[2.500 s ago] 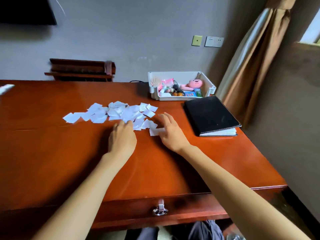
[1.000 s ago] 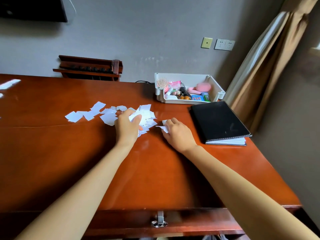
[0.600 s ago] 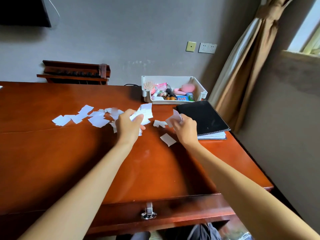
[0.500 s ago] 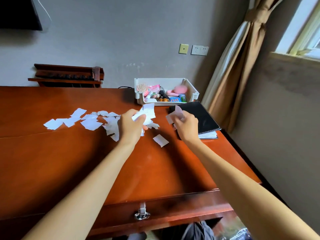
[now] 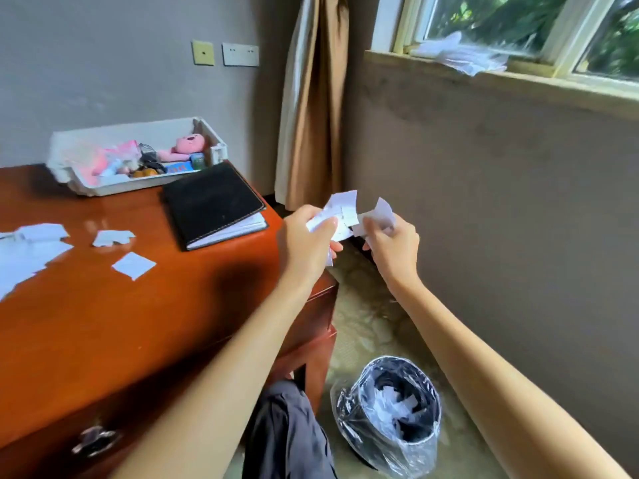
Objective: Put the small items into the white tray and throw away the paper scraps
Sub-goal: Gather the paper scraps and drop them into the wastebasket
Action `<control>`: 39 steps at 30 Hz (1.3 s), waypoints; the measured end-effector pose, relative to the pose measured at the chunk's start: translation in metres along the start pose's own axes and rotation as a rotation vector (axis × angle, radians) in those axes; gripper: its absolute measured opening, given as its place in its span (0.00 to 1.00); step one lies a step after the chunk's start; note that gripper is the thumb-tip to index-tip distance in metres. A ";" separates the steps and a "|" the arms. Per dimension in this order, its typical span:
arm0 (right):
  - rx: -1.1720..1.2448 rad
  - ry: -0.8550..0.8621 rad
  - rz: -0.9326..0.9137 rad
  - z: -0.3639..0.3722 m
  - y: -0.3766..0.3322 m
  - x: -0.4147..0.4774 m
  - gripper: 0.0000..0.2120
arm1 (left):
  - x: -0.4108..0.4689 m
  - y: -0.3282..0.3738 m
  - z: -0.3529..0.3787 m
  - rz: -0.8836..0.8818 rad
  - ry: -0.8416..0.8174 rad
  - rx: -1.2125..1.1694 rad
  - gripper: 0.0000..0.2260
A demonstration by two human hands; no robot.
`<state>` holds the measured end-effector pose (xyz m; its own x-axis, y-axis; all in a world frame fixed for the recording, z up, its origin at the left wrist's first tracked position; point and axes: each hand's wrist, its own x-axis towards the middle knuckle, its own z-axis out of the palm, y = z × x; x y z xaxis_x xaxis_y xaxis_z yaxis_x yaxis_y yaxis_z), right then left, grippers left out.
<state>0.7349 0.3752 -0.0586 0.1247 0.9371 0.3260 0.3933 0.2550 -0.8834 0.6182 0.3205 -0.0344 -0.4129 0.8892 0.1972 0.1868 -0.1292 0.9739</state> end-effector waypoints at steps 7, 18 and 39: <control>-0.251 0.037 0.170 -0.080 0.145 -0.033 0.20 | -0.049 -0.064 0.119 -0.221 -0.320 0.040 0.11; -0.487 -0.153 0.581 -0.089 0.307 -0.080 0.16 | -0.060 -0.196 0.208 -0.579 -0.603 0.381 0.04; -0.549 -0.381 1.092 -0.033 0.450 -0.067 0.07 | -0.038 -0.378 0.298 -1.238 -0.625 0.413 0.18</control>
<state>0.9331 0.4197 -0.4668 0.3872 0.6287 -0.6744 0.5864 -0.7324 -0.3461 0.8283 0.4667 -0.4440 -0.0674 0.3913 -0.9178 0.2890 0.8881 0.3574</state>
